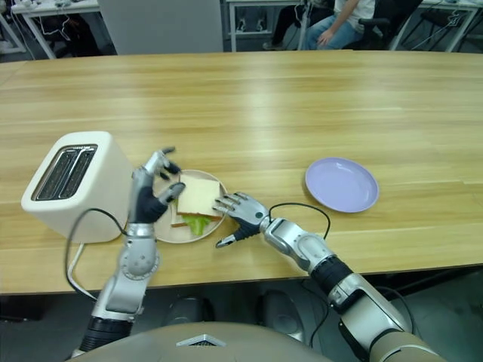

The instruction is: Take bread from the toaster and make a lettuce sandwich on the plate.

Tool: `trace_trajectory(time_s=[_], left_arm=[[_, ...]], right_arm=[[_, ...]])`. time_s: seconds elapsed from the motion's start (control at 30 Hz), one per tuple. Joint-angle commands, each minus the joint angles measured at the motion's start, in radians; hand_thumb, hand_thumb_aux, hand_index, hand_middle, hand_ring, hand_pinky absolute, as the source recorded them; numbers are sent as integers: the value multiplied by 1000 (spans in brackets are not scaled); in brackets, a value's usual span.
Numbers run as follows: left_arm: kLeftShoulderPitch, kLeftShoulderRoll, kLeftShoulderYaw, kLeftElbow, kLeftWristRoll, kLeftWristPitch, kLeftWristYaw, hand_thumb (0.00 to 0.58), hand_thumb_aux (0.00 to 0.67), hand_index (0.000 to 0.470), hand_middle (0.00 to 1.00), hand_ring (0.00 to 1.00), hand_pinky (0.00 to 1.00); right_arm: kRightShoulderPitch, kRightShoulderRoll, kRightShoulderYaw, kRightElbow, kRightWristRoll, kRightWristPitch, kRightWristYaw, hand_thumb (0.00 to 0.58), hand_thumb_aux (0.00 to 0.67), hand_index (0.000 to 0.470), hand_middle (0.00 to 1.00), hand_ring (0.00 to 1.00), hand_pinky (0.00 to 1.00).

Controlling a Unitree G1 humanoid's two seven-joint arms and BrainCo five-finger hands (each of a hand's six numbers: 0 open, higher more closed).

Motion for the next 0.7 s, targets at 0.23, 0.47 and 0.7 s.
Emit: trace_trajectory(time_s=[0.23, 0.47, 0.7], left_arm=[[13, 72, 244, -184, -86, 52, -85, 0, 0, 0, 0, 0, 0], [87, 124, 214, -31, 41, 40, -114, 0, 0, 0, 0, 0, 0], [148, 191, 149, 115, 87, -51, -88, 580, 670, 460, 0, 0, 0]], right_arm=[[37, -51, 119, 180, -51, -2, 99, 0, 0, 0, 0, 0, 0], [43, -81, -56, -57, 125, -64, -62, 0, 0, 0, 0, 0, 0], [181, -126, -322, -246, 560, -220, -35, 0, 0, 0, 0, 0, 0]])
